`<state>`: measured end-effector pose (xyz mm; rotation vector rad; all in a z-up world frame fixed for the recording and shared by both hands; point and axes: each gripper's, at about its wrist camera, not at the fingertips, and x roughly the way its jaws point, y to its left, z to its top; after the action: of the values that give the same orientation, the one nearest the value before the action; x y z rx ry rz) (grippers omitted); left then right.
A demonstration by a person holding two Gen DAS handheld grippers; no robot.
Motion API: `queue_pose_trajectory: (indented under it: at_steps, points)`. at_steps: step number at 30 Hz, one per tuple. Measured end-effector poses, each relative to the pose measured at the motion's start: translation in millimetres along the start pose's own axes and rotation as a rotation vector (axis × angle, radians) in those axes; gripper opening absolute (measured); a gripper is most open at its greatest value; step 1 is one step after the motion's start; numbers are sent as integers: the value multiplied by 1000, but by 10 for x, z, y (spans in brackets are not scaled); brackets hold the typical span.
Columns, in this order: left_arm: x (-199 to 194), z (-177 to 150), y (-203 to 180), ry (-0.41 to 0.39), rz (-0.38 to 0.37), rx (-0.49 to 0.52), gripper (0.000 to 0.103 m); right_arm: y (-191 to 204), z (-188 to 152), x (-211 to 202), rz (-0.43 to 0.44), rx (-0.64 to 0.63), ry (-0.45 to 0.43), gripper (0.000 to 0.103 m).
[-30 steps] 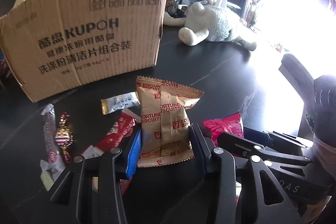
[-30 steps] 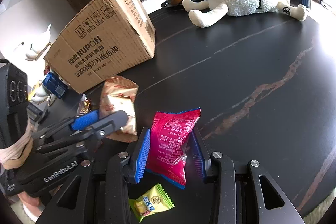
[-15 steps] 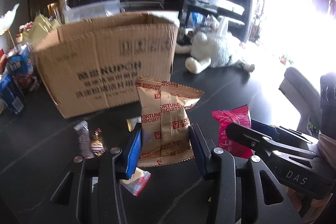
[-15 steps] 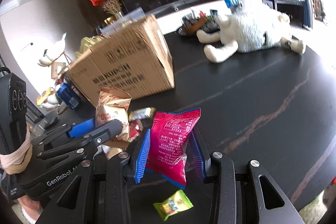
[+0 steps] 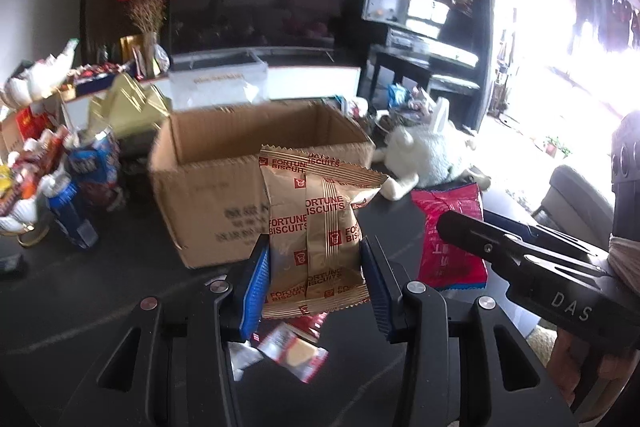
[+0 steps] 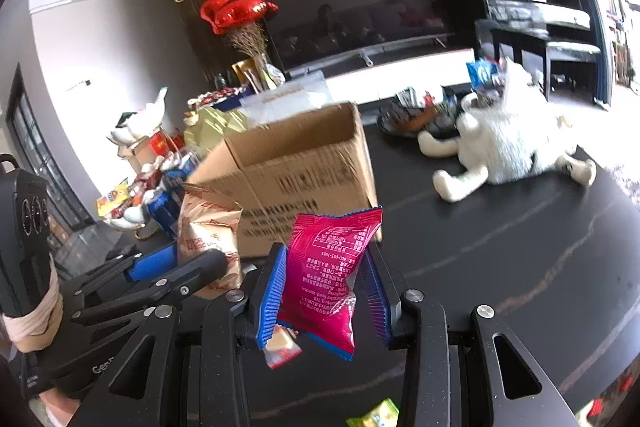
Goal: Organize snacks
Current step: 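Carry both packets over the cardboard box and open both tools to drop them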
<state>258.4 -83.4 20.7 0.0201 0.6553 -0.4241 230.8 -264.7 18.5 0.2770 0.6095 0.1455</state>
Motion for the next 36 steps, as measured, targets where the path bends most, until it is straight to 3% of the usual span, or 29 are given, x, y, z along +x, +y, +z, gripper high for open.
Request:
queue_pose_trajectory:
  at_steps: [10,17,36]
  points:
    - [-225,329,320,-64,78,2,44,355,427,142,48,-57,-30,39]
    - [-213,552,485,-81,93,-12,44,512,695,283,71,-90,-36,39]
    - [509,1048,871,1,93,-48,44,531,1196,1072,60,-122,14,39]
